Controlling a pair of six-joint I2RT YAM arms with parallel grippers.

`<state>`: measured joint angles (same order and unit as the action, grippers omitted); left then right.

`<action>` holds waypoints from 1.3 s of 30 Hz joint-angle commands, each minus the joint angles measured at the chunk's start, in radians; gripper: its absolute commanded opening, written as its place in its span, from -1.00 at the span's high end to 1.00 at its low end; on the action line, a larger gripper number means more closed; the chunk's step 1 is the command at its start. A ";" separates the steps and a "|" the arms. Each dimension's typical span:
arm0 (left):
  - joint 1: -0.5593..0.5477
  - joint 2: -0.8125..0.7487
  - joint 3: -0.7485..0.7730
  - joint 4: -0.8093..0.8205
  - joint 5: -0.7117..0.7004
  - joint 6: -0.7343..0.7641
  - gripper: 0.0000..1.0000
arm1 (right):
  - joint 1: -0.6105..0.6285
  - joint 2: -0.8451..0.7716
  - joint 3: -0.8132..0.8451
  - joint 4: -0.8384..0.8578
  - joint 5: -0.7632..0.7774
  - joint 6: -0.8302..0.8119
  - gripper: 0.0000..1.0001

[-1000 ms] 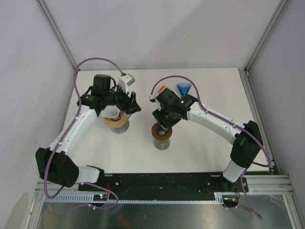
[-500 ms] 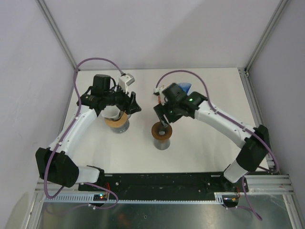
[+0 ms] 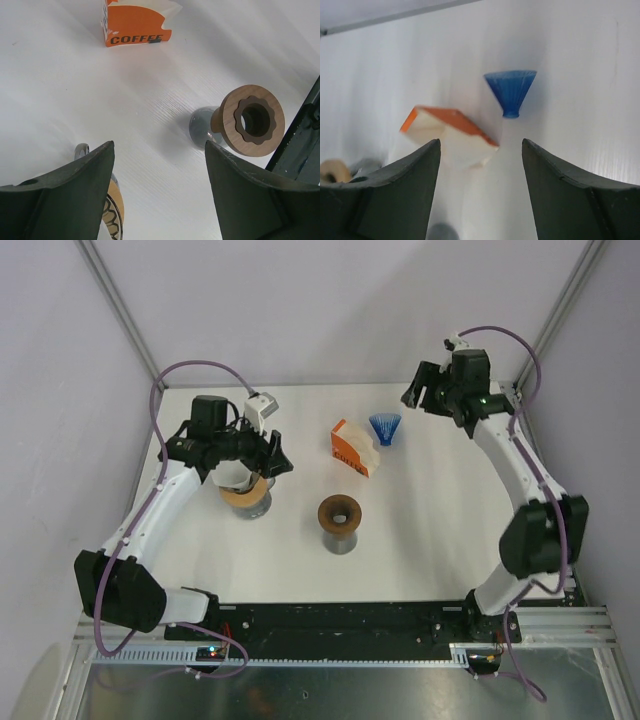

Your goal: Place the coffee filter in the dripper

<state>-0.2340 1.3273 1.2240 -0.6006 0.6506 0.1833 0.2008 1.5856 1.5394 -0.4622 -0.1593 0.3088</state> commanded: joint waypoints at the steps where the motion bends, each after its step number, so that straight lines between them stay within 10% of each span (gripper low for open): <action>1: 0.008 -0.018 0.003 0.021 0.007 -0.013 -0.55 | -0.054 0.194 0.125 0.080 -0.003 0.095 -0.40; 17: 0.008 0.031 -0.015 0.023 0.012 -0.005 -0.54 | -0.106 0.875 0.749 -0.114 -0.051 0.252 -0.34; 30: 0.008 0.030 -0.007 0.024 0.009 -0.007 -0.54 | -0.107 0.826 0.523 -0.047 -0.199 0.226 -0.10; 39: 0.009 0.008 -0.005 0.022 -0.001 -0.004 -0.54 | -0.113 0.801 0.430 0.002 -0.285 0.245 0.63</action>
<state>-0.2333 1.3666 1.2079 -0.6006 0.6502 0.1837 0.0937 2.4489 2.0125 -0.4942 -0.3874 0.5449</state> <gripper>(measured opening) 0.768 0.231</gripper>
